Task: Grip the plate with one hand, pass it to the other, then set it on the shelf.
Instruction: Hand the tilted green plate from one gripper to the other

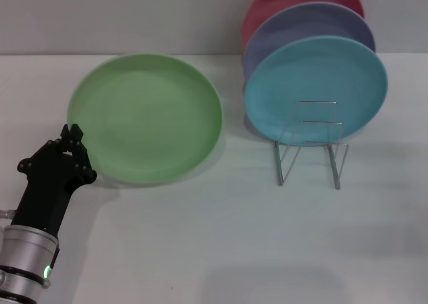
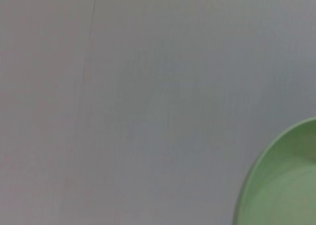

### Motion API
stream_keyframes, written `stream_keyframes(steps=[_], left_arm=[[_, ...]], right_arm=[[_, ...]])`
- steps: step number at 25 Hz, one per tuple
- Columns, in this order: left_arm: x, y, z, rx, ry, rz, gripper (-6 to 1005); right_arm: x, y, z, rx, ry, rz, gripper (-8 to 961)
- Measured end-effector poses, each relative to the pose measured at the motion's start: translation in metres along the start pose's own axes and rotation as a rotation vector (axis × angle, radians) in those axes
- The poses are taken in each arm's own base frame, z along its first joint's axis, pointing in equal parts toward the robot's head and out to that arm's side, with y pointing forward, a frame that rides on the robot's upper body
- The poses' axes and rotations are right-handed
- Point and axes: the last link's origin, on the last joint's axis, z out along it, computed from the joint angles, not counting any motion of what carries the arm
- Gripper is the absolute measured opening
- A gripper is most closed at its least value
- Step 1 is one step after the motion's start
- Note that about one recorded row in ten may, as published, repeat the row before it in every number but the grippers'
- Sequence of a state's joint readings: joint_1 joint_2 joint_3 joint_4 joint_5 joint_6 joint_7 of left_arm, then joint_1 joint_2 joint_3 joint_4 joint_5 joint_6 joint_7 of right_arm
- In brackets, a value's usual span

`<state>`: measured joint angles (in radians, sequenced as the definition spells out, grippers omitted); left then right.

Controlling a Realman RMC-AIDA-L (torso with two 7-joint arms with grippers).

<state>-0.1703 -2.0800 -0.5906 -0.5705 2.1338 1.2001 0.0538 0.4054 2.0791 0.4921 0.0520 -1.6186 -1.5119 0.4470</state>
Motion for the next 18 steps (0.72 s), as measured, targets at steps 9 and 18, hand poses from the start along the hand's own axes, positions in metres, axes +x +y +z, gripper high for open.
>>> stream_keyframes(steps=[9, 18], left_arm=[[0.002, 0.004, 0.004, -0.015, 0.006, -0.003, 47], [0.002, 0.008, 0.011, -0.023, -0.006, -0.015, 49]], right_arm=[[0.004, 0.03, -0.034, -0.137, -0.005, 0.02, 720], [0.015, 0.073, -0.061, -0.23, 0.03, 0.005, 717]])
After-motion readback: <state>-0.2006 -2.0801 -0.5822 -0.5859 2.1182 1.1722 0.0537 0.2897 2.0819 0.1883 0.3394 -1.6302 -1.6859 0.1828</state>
